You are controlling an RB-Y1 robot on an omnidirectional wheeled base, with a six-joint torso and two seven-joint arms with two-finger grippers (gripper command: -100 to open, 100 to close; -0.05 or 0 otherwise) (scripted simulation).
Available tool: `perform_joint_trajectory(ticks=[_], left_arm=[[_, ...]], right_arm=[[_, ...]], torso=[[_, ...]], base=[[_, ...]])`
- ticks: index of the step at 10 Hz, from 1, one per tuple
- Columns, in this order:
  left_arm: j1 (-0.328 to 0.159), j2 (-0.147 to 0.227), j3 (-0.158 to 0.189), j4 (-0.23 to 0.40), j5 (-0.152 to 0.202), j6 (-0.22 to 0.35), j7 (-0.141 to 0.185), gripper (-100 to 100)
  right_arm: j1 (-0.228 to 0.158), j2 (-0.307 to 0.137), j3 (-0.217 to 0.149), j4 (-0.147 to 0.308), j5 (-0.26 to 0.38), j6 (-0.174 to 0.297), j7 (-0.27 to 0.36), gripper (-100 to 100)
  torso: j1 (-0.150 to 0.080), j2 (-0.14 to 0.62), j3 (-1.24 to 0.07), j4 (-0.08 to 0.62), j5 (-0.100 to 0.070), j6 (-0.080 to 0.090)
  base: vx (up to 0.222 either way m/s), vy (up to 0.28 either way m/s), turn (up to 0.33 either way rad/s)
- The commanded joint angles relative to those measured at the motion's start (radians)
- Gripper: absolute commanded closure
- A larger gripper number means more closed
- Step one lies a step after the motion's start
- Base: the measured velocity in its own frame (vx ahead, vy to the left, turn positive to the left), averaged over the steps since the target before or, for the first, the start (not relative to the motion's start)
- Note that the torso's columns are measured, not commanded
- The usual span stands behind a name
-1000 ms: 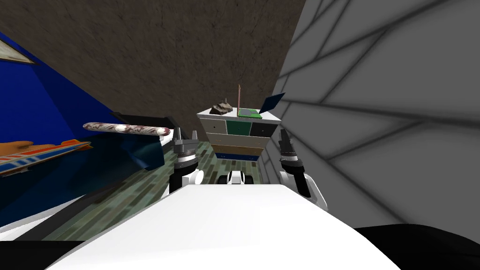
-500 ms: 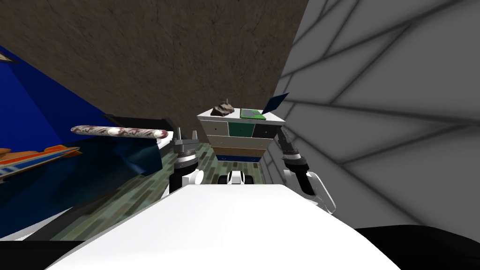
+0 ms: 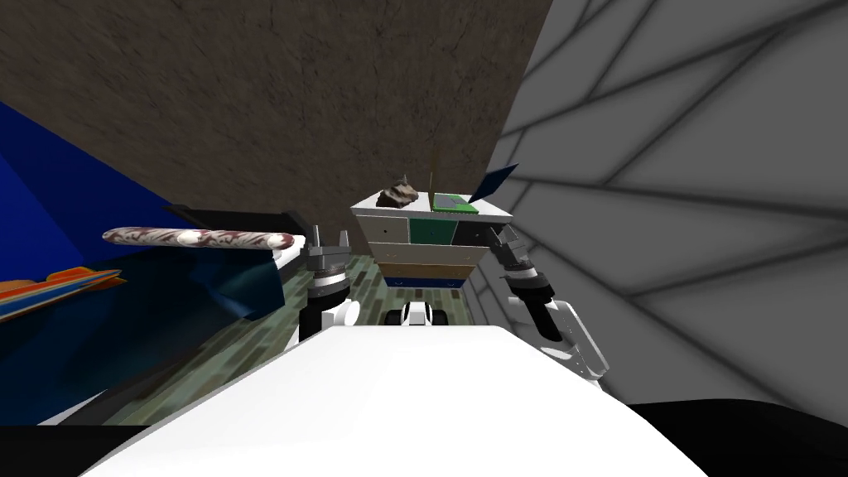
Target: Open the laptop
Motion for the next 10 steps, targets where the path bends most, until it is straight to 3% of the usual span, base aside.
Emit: perform_joint_trajectory(ticks=[1, 10], left_arm=[[0.0, 0.0, 0.0, 0.0, 0.0, 0.0, 0.0, 0], [0.0, 0.0, 0.0, 0.0, 0.0, 0.0, 0.0, 0]], right_arm=[[-0.016, -0.036, -0.033, 0.001, 0.075, 0.007, 0.064, -100], [-0.054, -0.134, -0.119, 0.015, 0.276, 0.021, 0.209, -100]], torso=[[-0.002, 0.0, 0.0, 0.0, 0.0, 0.0], [-0.002, 0.001, 0.0, 0.0, -0.001, 0.0]], base=[[0.075, 0.113, -0.032], [0.056, 0.098, -0.038]])
